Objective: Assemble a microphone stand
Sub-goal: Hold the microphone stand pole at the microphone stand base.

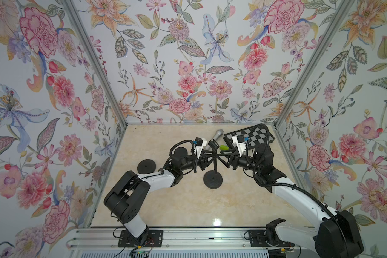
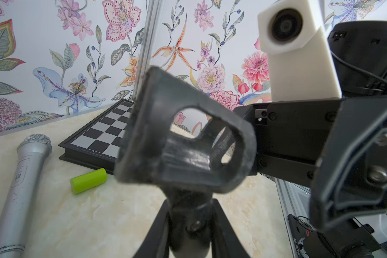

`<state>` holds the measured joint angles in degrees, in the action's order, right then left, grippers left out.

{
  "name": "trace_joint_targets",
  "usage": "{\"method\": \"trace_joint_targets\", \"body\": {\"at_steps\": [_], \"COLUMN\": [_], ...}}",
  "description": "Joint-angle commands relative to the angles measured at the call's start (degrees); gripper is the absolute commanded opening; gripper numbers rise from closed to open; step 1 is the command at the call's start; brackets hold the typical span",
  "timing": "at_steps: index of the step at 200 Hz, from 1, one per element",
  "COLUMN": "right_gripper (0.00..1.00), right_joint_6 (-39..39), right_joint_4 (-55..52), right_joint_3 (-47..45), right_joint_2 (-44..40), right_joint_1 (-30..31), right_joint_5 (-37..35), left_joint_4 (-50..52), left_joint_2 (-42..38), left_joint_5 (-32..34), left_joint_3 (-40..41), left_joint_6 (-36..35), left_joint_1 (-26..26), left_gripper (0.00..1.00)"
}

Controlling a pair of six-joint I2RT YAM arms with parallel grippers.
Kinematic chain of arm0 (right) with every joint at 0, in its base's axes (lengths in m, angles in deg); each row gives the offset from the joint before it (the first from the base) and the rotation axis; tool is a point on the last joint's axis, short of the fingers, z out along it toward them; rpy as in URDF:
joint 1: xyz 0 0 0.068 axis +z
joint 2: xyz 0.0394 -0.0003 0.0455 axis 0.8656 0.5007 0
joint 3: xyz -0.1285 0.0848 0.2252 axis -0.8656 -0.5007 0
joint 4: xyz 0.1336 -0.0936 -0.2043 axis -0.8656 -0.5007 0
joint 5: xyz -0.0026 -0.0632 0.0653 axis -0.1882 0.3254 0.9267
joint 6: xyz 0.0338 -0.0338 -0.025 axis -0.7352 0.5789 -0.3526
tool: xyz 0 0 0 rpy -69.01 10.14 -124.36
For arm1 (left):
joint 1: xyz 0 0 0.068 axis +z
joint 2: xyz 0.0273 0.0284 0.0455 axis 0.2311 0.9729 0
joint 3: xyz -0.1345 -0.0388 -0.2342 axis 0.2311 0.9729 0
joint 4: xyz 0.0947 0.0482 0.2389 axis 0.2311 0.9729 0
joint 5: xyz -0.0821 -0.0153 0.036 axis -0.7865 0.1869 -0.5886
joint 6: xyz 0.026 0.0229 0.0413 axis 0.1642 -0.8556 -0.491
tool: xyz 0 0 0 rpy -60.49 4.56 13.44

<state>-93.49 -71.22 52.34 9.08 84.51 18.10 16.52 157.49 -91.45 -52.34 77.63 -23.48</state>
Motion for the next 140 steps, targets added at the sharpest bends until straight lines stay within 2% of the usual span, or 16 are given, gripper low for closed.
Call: {"method": "trace_joint_targets", "body": {"at_steps": [1,12,27,42,76,104,140], "right_gripper": [0.59,0.58,0.50,0.48,0.36,0.35,0.37], "right_joint_6": [3.0,4.2,5.4,6.3,7.3,7.8,10.8], "right_joint_4": [0.0,-1.7,-3.5,-3.6,-4.1,-3.7,-8.4], "right_joint_3": [2.1,3.7,5.5,5.5,5.4,5.1,6.9], "right_joint_2": [1.0,2.5,4.0,4.1,4.6,5.7,6.4], "right_joint_1": [1.0,1.6,2.7,4.4,6.3,7.1,8.8], "right_joint_5": [-2.3,-1.6,-1.9,-4.2,-11.7,-13.8,-20.8], "left_joint_4": [0.2,-0.1,-0.5,-0.2,0.4,0.1,1.6], "left_joint_2": [-2.2,-2.4,-2.6,-3.2,-4.1,-4.2,-4.8], "left_joint_5": [-1.4,-1.3,-1.0,-1.2,-1.3,-2.2,-2.2], "left_joint_3": [-1.1,-0.7,-0.3,-0.5,-0.7,-0.7,-0.5], "left_joint_6": [-3.8,-3.9,-3.5,-3.7,-4.2,-4.2,-5.9], "left_joint_1": [0.0,0.0,0.0,0.0,0.0,0.0,-0.1], "left_gripper": [0.15,0.16,0.18,0.18,0.18,0.18,0.18]}}
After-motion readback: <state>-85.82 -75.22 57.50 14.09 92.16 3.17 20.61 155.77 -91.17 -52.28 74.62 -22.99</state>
